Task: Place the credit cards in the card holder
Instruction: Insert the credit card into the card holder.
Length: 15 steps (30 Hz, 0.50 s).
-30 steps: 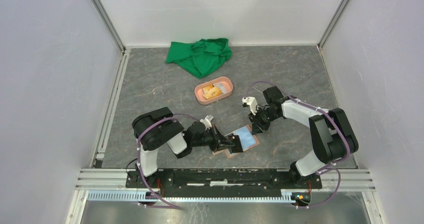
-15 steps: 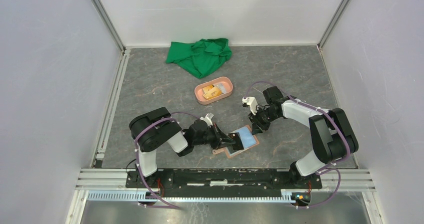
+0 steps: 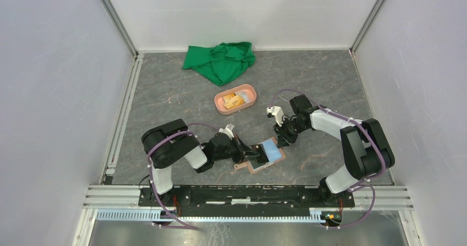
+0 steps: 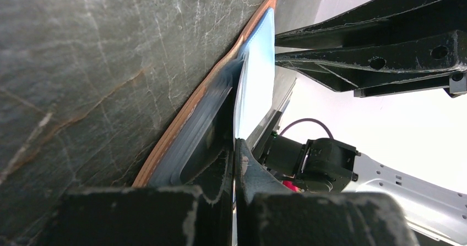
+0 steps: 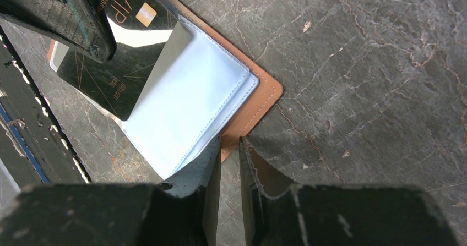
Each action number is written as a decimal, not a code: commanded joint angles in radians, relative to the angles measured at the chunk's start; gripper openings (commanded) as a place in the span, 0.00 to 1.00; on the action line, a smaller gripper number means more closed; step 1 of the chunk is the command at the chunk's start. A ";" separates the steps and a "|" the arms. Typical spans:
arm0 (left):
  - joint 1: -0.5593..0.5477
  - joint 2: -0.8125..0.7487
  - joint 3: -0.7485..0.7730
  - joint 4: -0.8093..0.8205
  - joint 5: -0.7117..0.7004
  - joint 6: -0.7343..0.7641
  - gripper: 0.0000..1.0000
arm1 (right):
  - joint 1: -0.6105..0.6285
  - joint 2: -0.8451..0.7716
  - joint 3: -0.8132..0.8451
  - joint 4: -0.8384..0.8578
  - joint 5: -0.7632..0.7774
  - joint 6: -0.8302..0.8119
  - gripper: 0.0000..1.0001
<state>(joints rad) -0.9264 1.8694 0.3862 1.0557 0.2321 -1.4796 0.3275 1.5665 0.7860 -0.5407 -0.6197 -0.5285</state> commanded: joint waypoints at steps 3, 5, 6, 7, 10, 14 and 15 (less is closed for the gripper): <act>-0.023 0.001 -0.008 -0.074 -0.104 0.053 0.02 | 0.011 -0.003 0.027 -0.008 -0.003 -0.001 0.24; -0.031 0.003 -0.006 -0.073 -0.110 0.049 0.02 | 0.010 -0.003 0.027 -0.008 -0.003 -0.002 0.24; -0.035 0.001 -0.006 -0.071 -0.115 0.046 0.02 | 0.011 -0.003 0.027 -0.009 -0.003 -0.002 0.24; -0.040 0.001 -0.006 -0.071 -0.120 0.044 0.02 | 0.010 -0.004 0.027 -0.008 -0.003 -0.002 0.24; -0.054 0.003 -0.006 -0.070 -0.137 0.035 0.02 | 0.011 -0.004 0.027 -0.008 -0.003 -0.001 0.24; -0.070 0.025 -0.004 -0.038 -0.158 0.009 0.02 | 0.012 -0.004 0.027 -0.010 -0.005 -0.001 0.24; -0.074 0.032 -0.004 -0.028 -0.161 0.004 0.02 | 0.011 -0.004 0.028 -0.009 -0.005 -0.002 0.25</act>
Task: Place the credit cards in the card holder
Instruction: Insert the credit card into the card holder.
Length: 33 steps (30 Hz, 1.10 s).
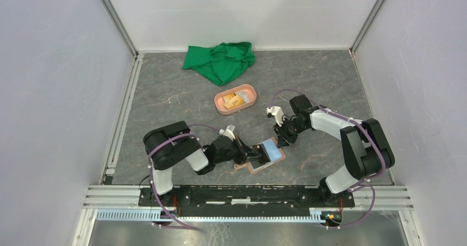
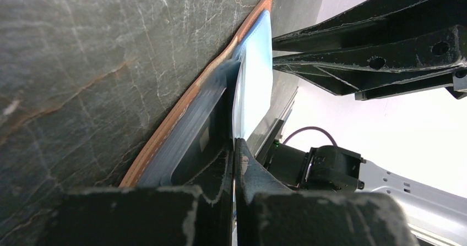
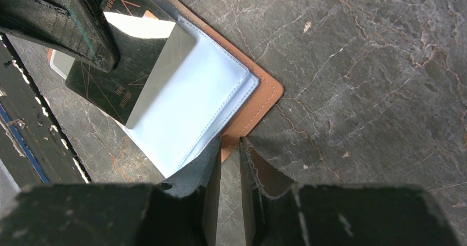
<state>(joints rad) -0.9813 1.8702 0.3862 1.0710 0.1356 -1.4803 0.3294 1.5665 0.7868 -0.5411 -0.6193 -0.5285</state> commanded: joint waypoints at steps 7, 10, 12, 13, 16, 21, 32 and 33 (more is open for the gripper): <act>-0.045 0.049 0.018 -0.033 -0.082 -0.008 0.02 | 0.010 -0.005 0.029 -0.013 -0.011 -0.005 0.27; -0.047 0.051 0.028 -0.045 -0.082 -0.004 0.02 | 0.010 -0.008 0.031 -0.015 -0.015 -0.005 0.30; -0.049 0.053 0.031 -0.046 -0.082 -0.003 0.02 | 0.010 -0.012 0.031 -0.014 -0.014 -0.005 0.32; -0.049 0.053 0.031 -0.046 -0.081 -0.003 0.02 | 0.010 -0.016 0.032 -0.014 -0.014 -0.005 0.33; -0.049 0.056 0.028 -0.046 -0.080 -0.003 0.02 | 0.007 -0.033 0.035 -0.013 -0.012 -0.004 0.39; -0.049 0.048 0.017 -0.047 -0.081 -0.001 0.02 | -0.027 -0.079 0.035 -0.006 -0.001 -0.010 0.48; -0.049 0.026 0.021 -0.094 -0.075 0.021 0.12 | -0.032 -0.117 0.023 -0.051 -0.262 -0.088 0.43; -0.049 0.023 0.022 -0.101 -0.076 0.024 0.12 | -0.020 -0.103 0.029 -0.070 -0.299 -0.100 0.38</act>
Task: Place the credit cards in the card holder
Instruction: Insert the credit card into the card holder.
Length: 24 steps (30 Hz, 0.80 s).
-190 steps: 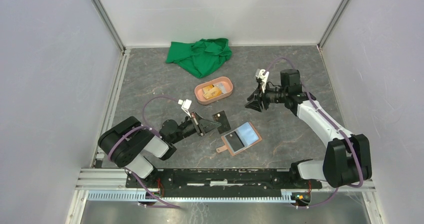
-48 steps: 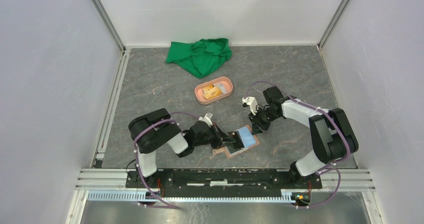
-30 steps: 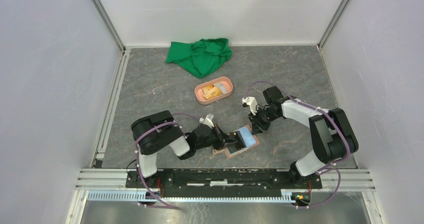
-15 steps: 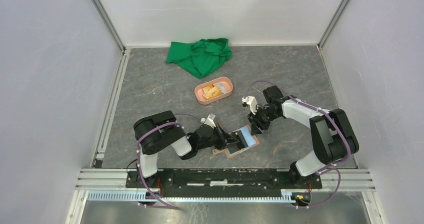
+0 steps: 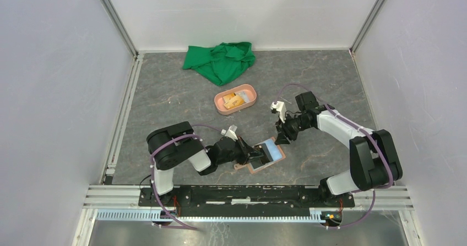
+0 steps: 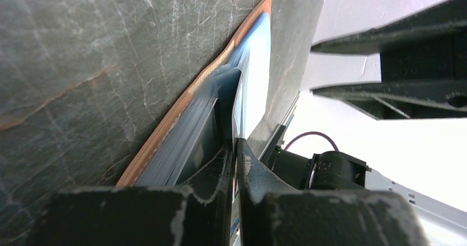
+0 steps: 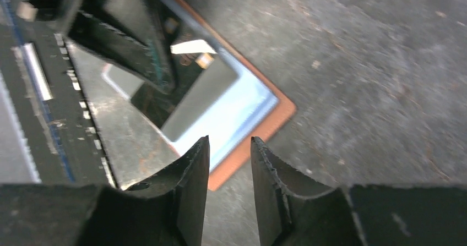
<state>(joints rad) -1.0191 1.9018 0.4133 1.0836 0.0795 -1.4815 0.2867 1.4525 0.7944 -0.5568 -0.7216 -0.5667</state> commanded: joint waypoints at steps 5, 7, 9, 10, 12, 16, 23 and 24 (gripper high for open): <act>-0.011 -0.016 0.002 -0.130 -0.018 0.033 0.16 | 0.092 0.112 0.049 -0.129 -0.269 -0.112 0.23; -0.012 -0.016 0.002 -0.131 -0.019 0.035 0.17 | 0.113 0.132 0.051 -0.131 -0.275 -0.108 0.21; -0.012 -0.016 0.004 -0.132 -0.018 0.037 0.18 | 0.127 0.144 0.047 -0.117 -0.268 -0.091 0.19; -0.012 -0.018 0.005 -0.136 -0.018 0.039 0.18 | 0.131 0.149 0.044 -0.109 -0.258 -0.082 0.19; -0.012 -0.023 0.010 -0.146 -0.018 0.046 0.19 | 0.138 0.162 0.037 -0.086 -0.226 -0.053 0.19; -0.012 -0.043 0.023 -0.182 -0.014 0.064 0.23 | 0.144 0.192 0.034 -0.058 -0.164 -0.015 0.19; -0.012 -0.078 0.038 -0.245 -0.011 0.095 0.30 | 0.145 0.203 0.026 -0.026 -0.097 0.022 0.19; -0.011 -0.085 0.040 -0.261 -0.011 0.100 0.33 | 0.145 0.206 0.026 -0.026 -0.092 0.024 0.19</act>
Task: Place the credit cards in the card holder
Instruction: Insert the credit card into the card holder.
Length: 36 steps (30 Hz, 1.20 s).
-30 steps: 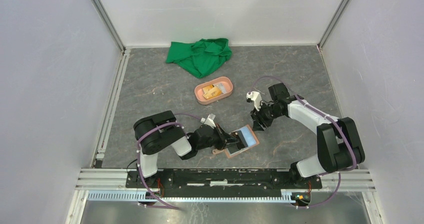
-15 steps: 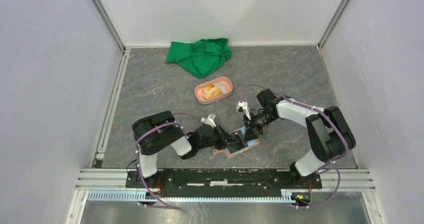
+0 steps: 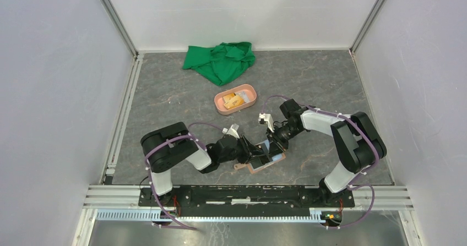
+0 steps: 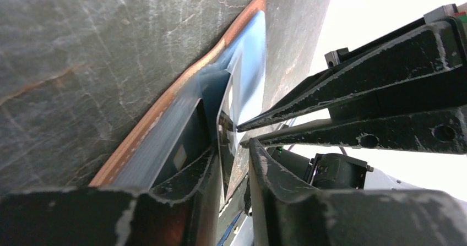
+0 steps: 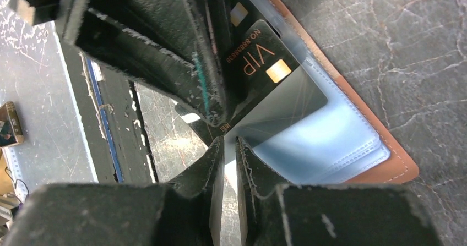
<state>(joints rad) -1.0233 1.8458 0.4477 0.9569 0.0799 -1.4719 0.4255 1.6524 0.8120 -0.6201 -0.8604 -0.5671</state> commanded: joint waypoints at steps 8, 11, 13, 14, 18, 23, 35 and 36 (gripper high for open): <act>-0.006 -0.098 0.047 -0.280 -0.025 0.156 0.41 | 0.007 0.023 0.012 0.036 0.058 0.028 0.18; -0.006 -0.109 0.062 -0.325 -0.026 0.177 0.41 | 0.006 0.025 0.012 0.038 0.060 0.029 0.18; -0.006 -0.106 0.065 -0.333 -0.021 0.180 0.41 | 0.006 0.027 0.013 0.036 0.057 0.028 0.18; -0.006 -0.104 0.066 -0.333 -0.018 0.180 0.41 | 0.006 0.026 0.014 0.033 0.052 0.025 0.18; -0.006 -0.085 0.063 -0.320 -0.015 0.176 0.40 | 0.007 0.000 0.030 -0.005 -0.045 -0.025 0.22; -0.006 -0.067 0.065 -0.298 -0.017 0.164 0.39 | 0.003 -0.057 0.032 -0.046 -0.152 -0.106 0.30; 0.000 -0.052 0.060 -0.252 0.007 0.137 0.39 | 0.024 -0.205 -0.004 -0.081 -0.317 -0.339 0.21; 0.000 -0.046 0.059 -0.243 0.011 0.131 0.39 | 0.032 -0.248 -0.039 -0.036 -0.320 -0.341 0.21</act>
<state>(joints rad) -1.0233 1.7611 0.5156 0.7380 0.0841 -1.3640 0.4358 1.5372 0.8291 -0.7475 -1.0893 -0.8291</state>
